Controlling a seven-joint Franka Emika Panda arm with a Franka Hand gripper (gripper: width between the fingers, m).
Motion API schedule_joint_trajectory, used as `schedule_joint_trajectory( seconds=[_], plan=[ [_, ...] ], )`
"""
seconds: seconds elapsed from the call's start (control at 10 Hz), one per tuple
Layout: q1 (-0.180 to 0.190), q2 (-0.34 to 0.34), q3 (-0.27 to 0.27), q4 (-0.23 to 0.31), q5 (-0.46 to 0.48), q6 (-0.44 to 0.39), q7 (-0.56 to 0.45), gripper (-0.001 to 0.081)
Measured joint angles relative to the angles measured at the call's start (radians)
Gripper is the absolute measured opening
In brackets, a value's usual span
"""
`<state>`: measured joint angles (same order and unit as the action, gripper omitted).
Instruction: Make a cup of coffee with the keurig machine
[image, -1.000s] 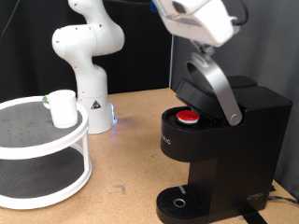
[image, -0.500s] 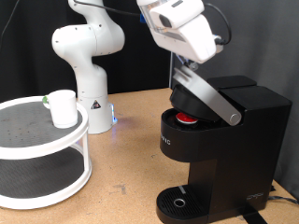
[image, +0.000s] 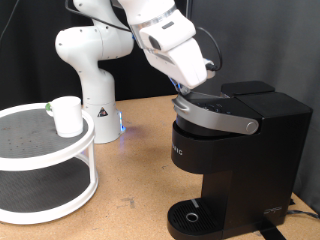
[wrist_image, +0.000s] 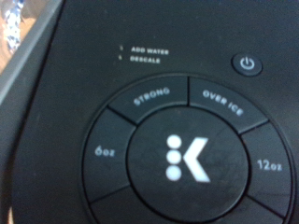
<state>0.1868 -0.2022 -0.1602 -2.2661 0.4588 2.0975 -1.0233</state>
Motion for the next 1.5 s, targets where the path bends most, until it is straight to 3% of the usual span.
schedule_joint_trajectory(
  seconds=[0.7, 1.1, 1.3, 1.5],
  plan=[
    [-0.003, 0.021, 0.003, -0.065, -0.041, 0.116, 0.032, 0.0],
    [-0.003, 0.021, 0.001, -0.066, -0.041, 0.122, 0.04, 0.0],
    [-0.004, 0.022, -0.005, -0.067, -0.003, 0.122, 0.037, 0.0],
    [-0.003, 0.02, -0.019, -0.067, 0.116, 0.123, -0.01, 0.0]
  ],
)
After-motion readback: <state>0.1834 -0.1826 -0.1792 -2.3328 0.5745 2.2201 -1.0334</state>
